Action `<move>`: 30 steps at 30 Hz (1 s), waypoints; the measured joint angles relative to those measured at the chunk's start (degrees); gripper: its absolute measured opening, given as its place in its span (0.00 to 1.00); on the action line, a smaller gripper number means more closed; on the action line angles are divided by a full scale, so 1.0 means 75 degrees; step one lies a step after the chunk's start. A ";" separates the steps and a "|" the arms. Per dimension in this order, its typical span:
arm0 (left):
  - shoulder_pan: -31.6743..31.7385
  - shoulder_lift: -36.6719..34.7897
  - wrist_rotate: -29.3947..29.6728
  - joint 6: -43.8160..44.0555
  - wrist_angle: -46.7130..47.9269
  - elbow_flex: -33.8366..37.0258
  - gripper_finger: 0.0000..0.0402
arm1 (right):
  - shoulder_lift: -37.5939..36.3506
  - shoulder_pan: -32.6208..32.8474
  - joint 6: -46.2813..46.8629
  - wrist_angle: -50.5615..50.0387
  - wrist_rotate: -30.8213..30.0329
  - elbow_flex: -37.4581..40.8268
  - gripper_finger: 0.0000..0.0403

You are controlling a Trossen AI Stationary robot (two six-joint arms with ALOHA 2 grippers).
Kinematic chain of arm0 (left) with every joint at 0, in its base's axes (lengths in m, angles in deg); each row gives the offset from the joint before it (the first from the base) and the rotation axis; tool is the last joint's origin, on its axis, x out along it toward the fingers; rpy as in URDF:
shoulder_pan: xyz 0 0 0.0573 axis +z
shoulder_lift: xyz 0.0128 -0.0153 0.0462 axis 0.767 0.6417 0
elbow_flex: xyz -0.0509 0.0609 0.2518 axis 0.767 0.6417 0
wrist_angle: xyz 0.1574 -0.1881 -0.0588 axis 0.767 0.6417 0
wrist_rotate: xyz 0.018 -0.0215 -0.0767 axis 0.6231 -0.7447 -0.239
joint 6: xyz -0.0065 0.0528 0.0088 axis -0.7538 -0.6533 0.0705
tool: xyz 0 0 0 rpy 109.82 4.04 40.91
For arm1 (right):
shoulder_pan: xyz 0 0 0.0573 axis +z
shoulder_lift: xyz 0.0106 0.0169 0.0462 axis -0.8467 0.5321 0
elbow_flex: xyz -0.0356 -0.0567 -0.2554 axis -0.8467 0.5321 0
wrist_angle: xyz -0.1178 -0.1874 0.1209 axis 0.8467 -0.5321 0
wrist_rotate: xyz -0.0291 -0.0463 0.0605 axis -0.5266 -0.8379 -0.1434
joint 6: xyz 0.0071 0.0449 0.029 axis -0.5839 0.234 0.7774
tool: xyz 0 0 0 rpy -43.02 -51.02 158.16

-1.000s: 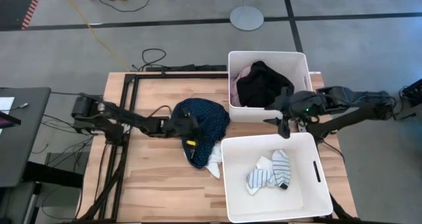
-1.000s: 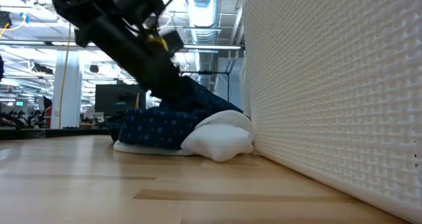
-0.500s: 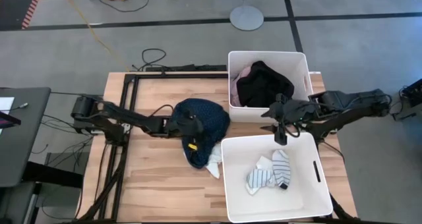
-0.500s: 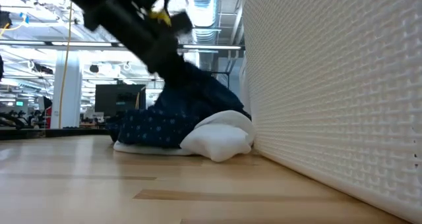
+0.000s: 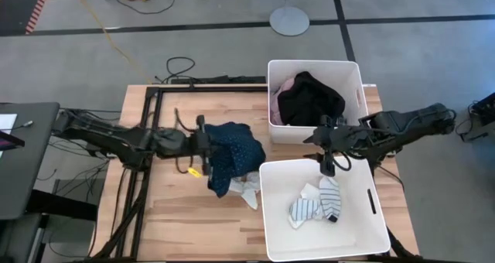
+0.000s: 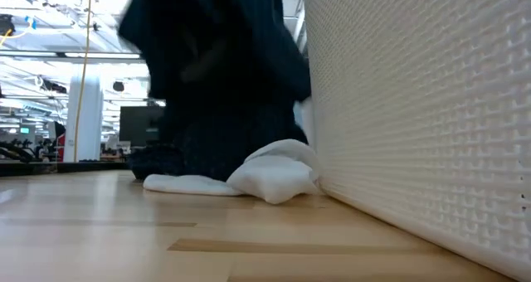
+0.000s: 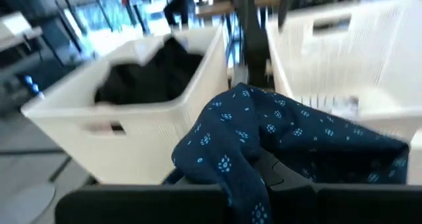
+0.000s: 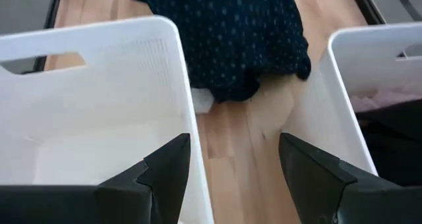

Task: Sort clothes
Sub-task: Put the blue polo shirt into the top white laundry bin

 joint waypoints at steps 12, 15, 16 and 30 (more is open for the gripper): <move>-0.0085 0.0275 -0.0545 -0.1235 0.0287 -0.1637 0.01 | 0.0406 0.0340 -0.1573 0.2631 -0.0025 0.0000 0.62; -0.0091 0.0466 -0.0559 -0.1479 0.0567 -0.2108 0.01 | 0.0757 0.0200 -0.2064 0.3313 -0.0025 0.0000 0.62; -0.0094 0.0541 -0.0564 -0.1556 0.0607 -0.2266 0.01 | 0.0891 0.0134 -0.2201 0.3500 -0.0025 0.0000 0.62; -0.0257 0.1308 -0.0863 -0.1793 0.1871 -0.3509 0.01 | 0.2757 -0.1206 -0.2900 0.5667 0.1073 0.0003 0.62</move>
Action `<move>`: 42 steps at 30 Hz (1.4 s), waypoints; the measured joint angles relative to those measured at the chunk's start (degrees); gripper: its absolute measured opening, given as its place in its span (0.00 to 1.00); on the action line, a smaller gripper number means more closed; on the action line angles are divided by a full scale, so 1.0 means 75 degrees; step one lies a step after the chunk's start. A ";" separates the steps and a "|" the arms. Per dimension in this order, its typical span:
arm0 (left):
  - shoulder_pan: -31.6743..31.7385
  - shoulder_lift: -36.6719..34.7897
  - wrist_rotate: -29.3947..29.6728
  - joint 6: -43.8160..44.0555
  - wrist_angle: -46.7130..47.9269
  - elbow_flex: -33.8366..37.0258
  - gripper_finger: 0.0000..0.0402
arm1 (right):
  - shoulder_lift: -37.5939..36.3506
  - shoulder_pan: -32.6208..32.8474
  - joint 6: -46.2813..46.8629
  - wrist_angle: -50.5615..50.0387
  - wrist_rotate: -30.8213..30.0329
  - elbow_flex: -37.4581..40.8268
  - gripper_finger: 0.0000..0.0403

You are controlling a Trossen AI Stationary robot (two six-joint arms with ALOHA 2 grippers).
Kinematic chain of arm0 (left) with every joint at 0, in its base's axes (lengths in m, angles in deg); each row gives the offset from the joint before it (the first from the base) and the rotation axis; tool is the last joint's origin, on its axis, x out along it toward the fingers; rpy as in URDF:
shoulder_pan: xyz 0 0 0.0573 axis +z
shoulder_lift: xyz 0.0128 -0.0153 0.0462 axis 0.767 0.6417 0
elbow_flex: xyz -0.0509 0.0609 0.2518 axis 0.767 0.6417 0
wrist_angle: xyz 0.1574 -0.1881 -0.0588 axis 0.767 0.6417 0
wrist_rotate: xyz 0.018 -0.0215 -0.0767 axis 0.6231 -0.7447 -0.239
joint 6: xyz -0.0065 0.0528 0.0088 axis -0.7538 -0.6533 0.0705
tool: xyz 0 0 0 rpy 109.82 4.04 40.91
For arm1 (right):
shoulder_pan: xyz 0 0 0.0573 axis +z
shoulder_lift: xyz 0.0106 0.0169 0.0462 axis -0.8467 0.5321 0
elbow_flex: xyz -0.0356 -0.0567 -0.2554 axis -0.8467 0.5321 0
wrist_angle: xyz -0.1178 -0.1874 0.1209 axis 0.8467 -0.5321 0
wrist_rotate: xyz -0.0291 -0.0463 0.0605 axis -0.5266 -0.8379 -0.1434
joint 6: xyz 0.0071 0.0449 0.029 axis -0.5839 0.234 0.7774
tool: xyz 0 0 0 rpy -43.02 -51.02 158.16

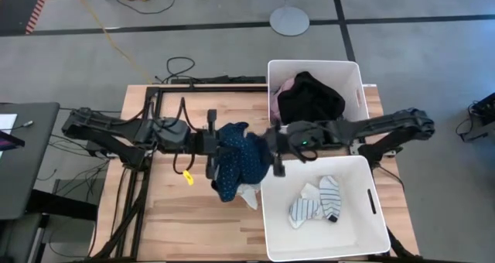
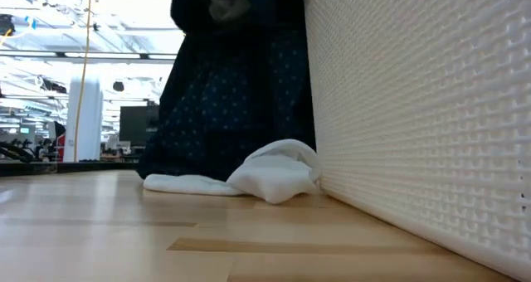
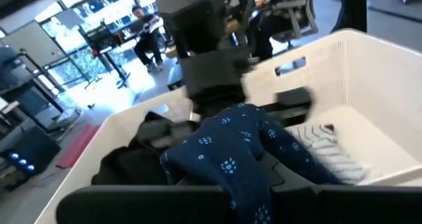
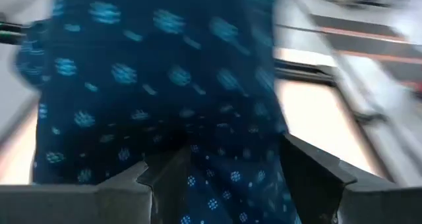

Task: Sort clothes
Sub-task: Put the blue polo shirt into the top white laundry bin

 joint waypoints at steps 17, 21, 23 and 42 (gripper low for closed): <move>0.0006 -0.0006 0.0003 -0.0374 0.0118 -0.0030 0.01 | 0.1194 -0.0356 -0.1141 0.1804 0.0299 0.0006 0.02; 0.0006 -0.0010 0.0003 -0.0458 0.0119 -0.0033 0.01 | 0.0719 -0.0376 -0.1475 0.1897 -0.0365 0.0006 0.01; 0.0006 -0.0010 0.0032 -0.0460 0.0148 -0.0033 0.01 | 0.0362 -0.0408 -0.1607 0.1866 -0.0698 0.0006 0.01; 0.1226 0.1191 0.0284 -0.1277 -0.1775 -0.0029 0.04 | -0.2798 -0.0608 -0.2873 0.0787 -0.4426 0.0006 0.00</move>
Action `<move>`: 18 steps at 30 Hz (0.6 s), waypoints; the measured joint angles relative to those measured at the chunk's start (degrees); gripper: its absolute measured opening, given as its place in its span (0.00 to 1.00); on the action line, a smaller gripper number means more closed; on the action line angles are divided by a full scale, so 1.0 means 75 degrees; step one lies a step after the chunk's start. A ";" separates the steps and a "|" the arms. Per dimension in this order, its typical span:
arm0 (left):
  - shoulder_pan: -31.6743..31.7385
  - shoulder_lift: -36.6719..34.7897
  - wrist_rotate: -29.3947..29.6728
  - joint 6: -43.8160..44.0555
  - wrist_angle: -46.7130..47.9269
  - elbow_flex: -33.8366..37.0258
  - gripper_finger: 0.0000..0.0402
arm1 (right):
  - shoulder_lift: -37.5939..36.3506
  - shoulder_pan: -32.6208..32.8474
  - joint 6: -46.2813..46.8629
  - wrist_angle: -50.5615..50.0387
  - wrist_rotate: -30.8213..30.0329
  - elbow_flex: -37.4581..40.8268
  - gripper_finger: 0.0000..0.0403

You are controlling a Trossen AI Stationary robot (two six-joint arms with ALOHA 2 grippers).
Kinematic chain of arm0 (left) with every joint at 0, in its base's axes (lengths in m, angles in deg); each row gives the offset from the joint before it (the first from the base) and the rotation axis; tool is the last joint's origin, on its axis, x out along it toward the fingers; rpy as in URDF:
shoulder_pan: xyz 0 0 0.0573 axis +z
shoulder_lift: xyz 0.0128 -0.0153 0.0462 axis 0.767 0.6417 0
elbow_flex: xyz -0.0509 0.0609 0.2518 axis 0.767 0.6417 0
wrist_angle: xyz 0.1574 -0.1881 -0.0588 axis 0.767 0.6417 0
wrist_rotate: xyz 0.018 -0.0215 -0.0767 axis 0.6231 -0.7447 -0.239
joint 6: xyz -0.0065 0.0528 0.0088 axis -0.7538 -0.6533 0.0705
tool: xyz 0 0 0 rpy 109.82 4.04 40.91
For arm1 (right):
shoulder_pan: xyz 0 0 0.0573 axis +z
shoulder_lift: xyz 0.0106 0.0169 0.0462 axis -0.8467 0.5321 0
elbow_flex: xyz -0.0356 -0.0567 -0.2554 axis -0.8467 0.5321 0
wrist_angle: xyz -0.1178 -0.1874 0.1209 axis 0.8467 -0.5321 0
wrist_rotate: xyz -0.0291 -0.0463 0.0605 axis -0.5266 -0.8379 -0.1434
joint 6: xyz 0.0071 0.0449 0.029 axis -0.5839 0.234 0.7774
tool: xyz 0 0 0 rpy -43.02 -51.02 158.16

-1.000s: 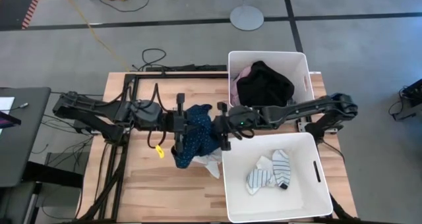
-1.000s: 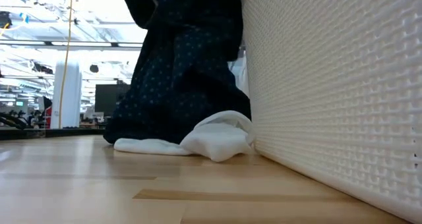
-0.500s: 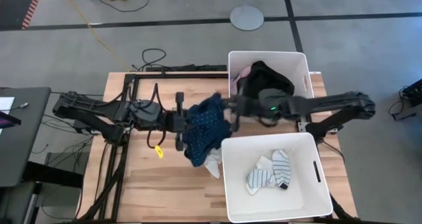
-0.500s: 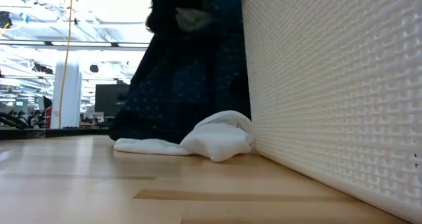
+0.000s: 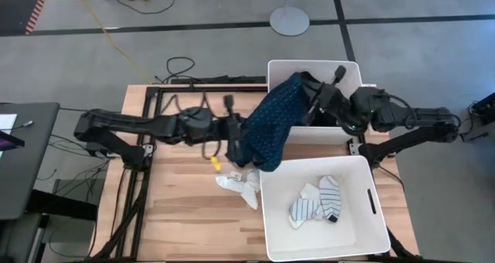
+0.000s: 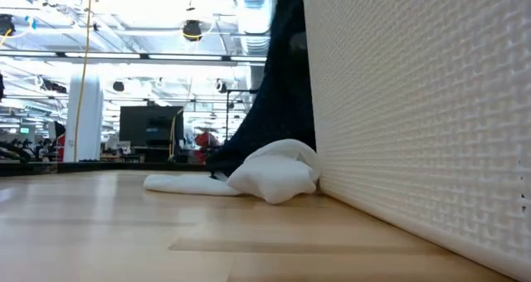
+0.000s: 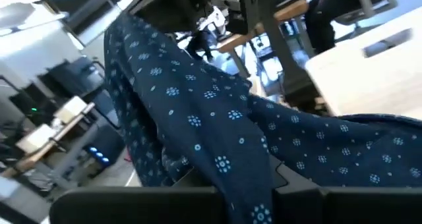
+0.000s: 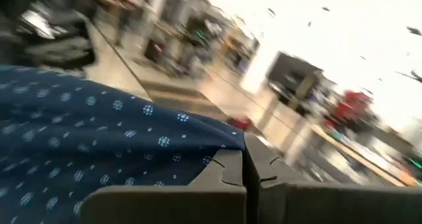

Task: Sort clothes
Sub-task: Put the blue polo shirt into the top white laundry bin

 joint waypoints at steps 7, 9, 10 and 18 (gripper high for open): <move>0.0802 0.1126 -0.0452 -0.0194 -0.0907 -0.0659 0.04 | -0.0115 -0.0284 0.1201 -0.2020 -0.1021 -0.0003 0.00; 0.1024 0.1387 -0.0717 -0.0007 -0.0906 -0.0847 0.04 | -0.0156 -0.0451 0.1747 -0.2744 -0.1066 -0.0009 0.00; 0.1127 0.1483 -0.0863 0.0109 -0.0836 -0.0905 0.04 | -0.0173 -0.0540 0.2037 -0.3106 -0.1067 -0.0009 0.00; 0.1958 0.2214 -0.2213 0.1253 -0.0021 -0.1515 0.04 | -0.0214 -0.1159 0.4195 -0.5569 -0.1009 -0.0009 0.02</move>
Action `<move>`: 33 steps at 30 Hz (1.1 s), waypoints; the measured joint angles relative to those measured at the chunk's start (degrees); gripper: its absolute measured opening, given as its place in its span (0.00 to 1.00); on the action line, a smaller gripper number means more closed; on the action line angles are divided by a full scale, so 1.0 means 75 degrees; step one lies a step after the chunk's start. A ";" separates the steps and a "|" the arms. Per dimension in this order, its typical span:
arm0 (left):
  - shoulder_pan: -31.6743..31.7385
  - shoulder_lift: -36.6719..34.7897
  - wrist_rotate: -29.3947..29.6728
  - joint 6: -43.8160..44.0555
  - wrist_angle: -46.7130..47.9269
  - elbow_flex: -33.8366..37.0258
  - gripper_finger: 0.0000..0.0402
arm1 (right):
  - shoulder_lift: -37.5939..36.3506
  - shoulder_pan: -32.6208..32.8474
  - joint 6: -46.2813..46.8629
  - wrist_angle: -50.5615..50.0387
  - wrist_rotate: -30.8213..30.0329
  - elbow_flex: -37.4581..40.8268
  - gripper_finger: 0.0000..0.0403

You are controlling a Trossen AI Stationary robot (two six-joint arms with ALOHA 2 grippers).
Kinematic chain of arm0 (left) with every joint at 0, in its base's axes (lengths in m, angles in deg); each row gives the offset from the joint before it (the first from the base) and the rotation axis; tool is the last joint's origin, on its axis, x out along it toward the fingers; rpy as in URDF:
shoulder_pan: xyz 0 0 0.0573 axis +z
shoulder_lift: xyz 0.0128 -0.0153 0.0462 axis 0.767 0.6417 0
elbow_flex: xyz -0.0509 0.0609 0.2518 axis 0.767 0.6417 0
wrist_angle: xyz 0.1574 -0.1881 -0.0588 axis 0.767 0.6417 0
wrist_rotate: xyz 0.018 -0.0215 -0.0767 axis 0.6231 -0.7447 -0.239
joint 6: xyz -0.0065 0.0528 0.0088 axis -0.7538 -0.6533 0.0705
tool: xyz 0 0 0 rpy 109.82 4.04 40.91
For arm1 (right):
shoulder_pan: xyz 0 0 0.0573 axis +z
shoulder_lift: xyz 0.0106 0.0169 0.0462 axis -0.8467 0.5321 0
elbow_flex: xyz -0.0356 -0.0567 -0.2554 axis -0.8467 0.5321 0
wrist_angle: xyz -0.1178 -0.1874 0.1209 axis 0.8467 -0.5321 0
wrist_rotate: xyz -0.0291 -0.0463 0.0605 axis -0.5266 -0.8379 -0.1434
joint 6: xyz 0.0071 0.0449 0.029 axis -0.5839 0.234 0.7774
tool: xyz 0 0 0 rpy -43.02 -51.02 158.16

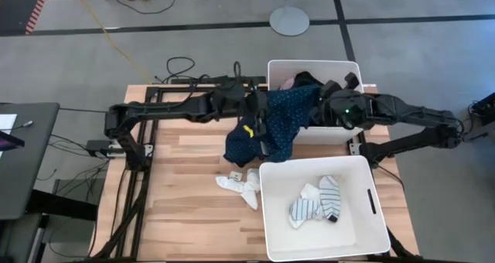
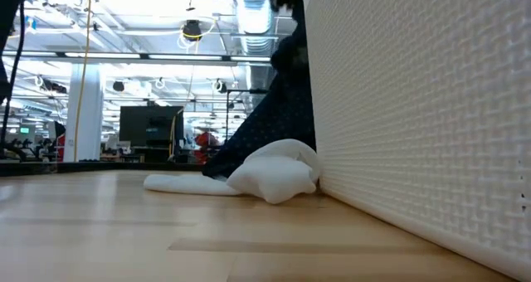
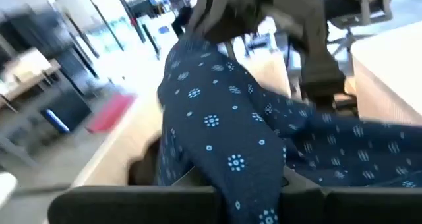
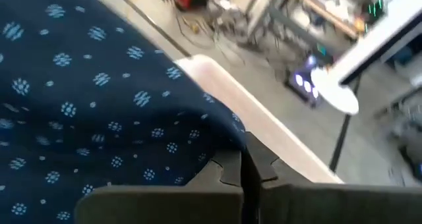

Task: Sort clothes
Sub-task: Put the blue polo shirt into the top white laundry bin

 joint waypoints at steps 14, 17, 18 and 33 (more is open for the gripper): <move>0.0216 -0.0112 -0.0702 0.0720 -0.0010 -0.0096 0.52 | 0.0053 -0.0454 0.1493 -0.1580 0.0782 0.0001 0.15; 0.0200 -0.0344 -0.1224 0.0954 0.0131 -0.0273 0.63 | 0.0072 -0.0496 0.1557 -0.1652 0.0805 0.0003 0.16; 0.0205 -0.0401 -0.1348 0.1047 0.0221 -0.0338 0.66 | 0.0080 -0.0493 0.1622 -0.1698 0.0810 0.0003 0.16; -0.0067 -0.1559 -0.2068 0.1434 0.5767 -0.0147 0.71 | 0.0087 -0.0691 0.1632 -0.1813 0.1015 0.0003 0.16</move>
